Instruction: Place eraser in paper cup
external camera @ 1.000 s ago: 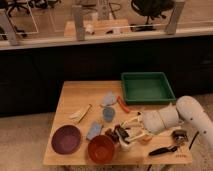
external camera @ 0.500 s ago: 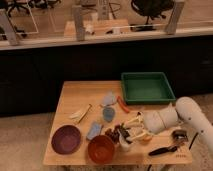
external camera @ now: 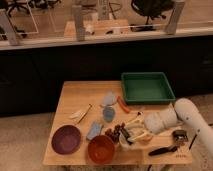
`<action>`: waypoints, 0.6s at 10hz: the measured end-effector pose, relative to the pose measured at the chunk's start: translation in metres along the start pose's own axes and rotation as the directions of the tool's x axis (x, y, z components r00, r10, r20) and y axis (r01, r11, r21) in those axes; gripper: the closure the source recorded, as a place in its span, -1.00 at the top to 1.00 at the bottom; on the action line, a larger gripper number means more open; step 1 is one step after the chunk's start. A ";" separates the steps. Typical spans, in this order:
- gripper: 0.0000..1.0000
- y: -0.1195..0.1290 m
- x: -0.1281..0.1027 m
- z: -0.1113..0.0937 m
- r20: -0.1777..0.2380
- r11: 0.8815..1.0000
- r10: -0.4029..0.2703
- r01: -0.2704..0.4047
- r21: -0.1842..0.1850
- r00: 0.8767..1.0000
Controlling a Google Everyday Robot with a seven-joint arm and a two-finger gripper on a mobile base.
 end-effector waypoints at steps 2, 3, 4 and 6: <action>0.48 -0.001 0.007 0.001 0.007 1.000 0.007 -0.007 -0.008 1.000; 0.50 -0.001 0.012 0.001 0.005 1.000 0.013 -0.013 -0.009 1.000; 0.50 -0.001 0.014 0.000 0.004 1.000 0.017 -0.017 -0.008 1.000; 0.50 0.000 0.018 -0.002 0.007 1.000 0.023 -0.023 0.001 1.000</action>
